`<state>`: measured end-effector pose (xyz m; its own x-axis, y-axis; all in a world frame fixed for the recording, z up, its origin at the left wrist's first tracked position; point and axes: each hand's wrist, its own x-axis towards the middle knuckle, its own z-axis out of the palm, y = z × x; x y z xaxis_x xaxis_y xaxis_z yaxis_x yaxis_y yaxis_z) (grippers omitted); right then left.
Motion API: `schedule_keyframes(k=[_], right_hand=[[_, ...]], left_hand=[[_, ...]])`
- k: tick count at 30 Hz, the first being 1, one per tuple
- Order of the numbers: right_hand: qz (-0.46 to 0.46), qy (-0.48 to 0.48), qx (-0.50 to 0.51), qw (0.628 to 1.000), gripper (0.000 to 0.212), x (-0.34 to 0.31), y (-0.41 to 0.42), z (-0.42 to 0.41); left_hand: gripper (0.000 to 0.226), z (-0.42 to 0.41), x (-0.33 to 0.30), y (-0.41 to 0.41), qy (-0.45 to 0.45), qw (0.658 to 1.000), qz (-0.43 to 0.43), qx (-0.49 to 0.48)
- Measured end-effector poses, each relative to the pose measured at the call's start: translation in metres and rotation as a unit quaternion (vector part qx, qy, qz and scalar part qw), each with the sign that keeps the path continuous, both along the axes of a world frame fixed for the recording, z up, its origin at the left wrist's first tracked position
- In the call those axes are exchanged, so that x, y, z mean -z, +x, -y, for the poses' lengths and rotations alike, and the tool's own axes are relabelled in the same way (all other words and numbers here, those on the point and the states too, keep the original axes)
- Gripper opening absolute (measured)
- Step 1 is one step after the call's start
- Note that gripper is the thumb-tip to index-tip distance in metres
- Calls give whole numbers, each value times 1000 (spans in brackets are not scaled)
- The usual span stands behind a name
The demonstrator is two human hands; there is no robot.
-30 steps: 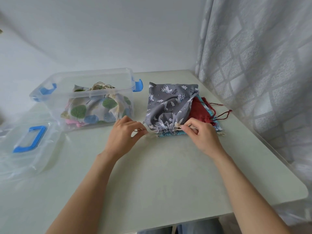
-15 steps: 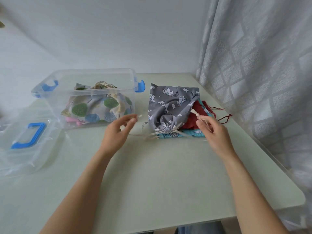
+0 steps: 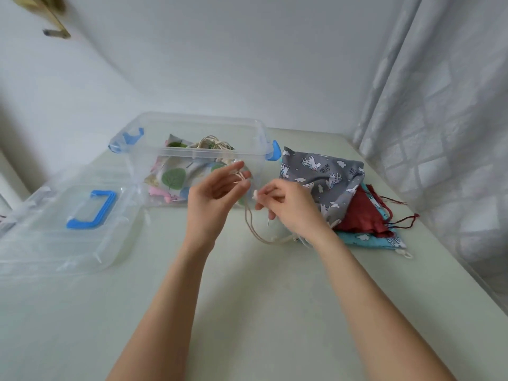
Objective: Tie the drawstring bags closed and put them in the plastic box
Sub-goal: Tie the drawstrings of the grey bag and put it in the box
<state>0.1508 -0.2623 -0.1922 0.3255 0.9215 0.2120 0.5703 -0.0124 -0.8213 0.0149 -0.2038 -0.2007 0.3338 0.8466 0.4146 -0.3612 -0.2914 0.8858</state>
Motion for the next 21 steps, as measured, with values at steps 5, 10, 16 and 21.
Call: schedule_keyframes(k=[5, 10, 16, 21], right_hand=[[-158, -30, -113, 980, 26, 2, -16, 5], [-161, 11, -83, 983, 5, 1, -11, 12], [-244, 58, -22, 968, 6, -9, 19, 29], [-190, 3, -114, 975, 12, -13, 50, 58]], left_hand=[[29, -4, -1, -2, 1, 999, 18, -28], [25, -1, 0, 0, -10, 1000, -17, -16], [34, 10, 15, 17, -70, 962, -132, 228], [31, 15, 16, 23, -68, 971, -126, 193]])
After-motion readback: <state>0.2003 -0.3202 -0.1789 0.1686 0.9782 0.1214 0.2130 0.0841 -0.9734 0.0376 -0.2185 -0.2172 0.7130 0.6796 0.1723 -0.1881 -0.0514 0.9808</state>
